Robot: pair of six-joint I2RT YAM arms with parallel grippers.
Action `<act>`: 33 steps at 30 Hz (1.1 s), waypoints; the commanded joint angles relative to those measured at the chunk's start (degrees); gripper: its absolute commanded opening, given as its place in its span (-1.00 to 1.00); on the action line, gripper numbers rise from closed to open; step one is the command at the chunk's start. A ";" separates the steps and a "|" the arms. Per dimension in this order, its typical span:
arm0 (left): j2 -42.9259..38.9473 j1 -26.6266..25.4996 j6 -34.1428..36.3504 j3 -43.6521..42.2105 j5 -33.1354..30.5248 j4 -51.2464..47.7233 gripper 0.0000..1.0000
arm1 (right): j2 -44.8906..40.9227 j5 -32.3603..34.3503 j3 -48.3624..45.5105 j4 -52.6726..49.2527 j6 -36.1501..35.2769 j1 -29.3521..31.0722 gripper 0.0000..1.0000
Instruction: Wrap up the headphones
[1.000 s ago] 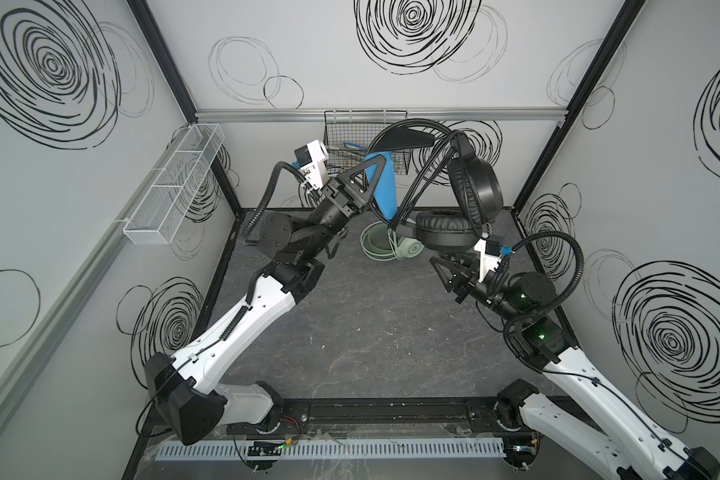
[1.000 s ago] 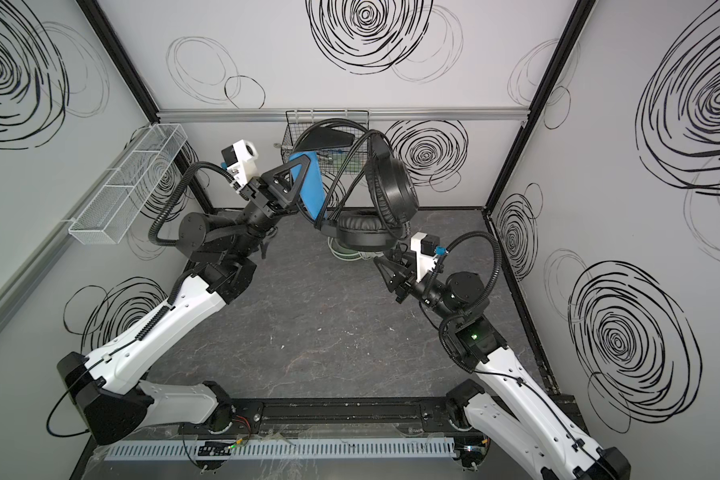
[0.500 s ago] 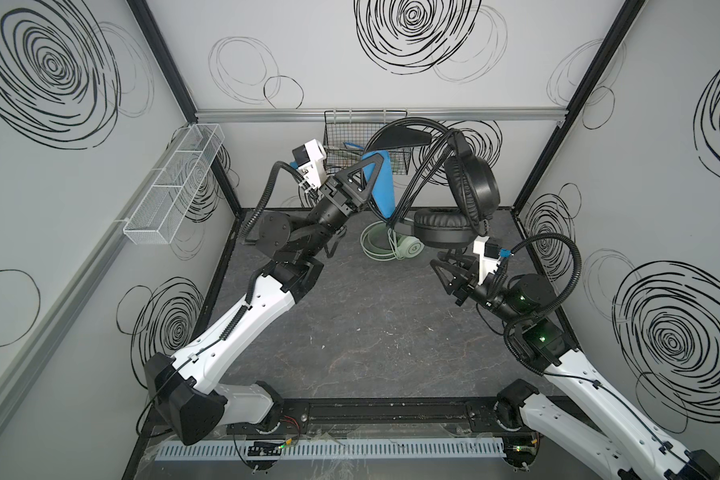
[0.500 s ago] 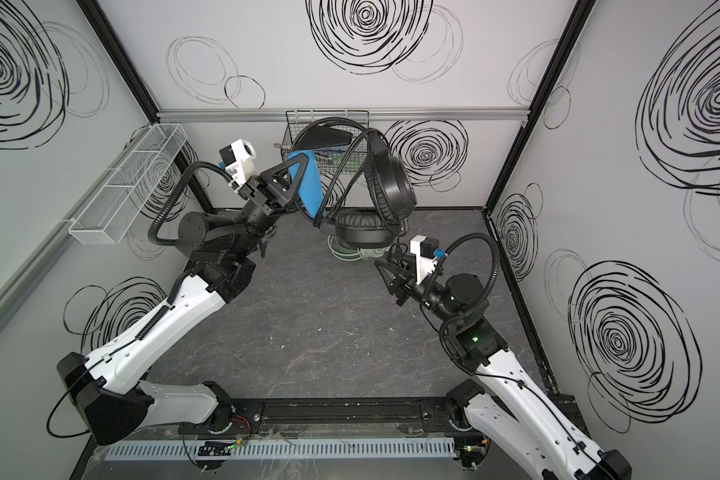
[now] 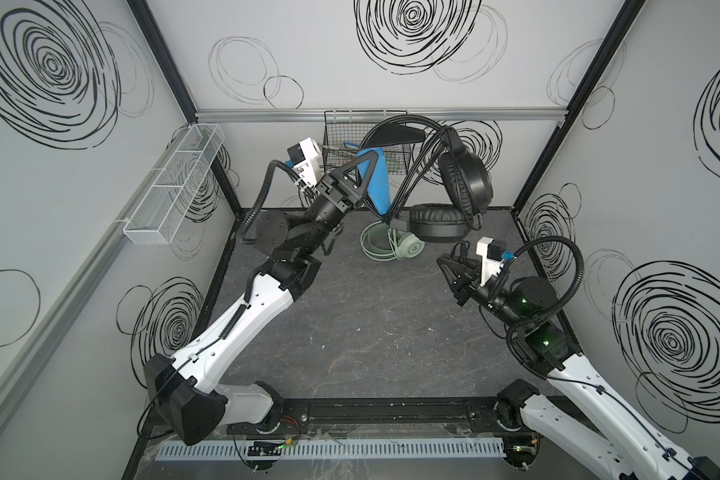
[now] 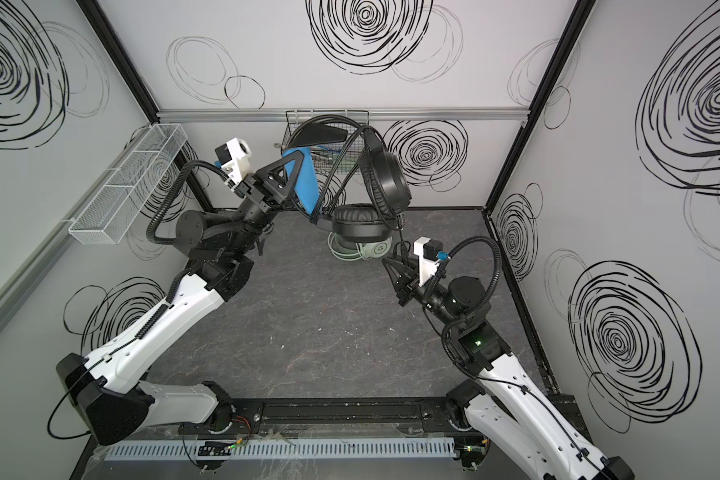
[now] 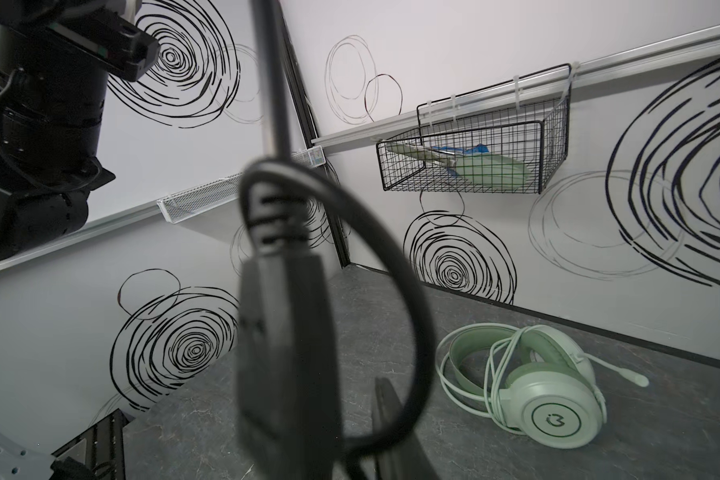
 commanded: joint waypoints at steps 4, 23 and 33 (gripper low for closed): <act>-2.63 0.63 -1.78 0.50 -2.93 7.86 -1.00 | -1.05 -0.24 -1.13 -0.84 -0.55 0.33 -0.42; -3.82 1.33 -0.34 1.06 -1.96 5.46 -1.00 | -4.50 2.10 -2.76 -4.16 -1.30 0.31 0.28; -2.96 -1.37 3.39 4.30 0.45 1.13 -1.00 | -5.37 -0.29 -2.89 0.07 -2.50 0.29 0.45</act>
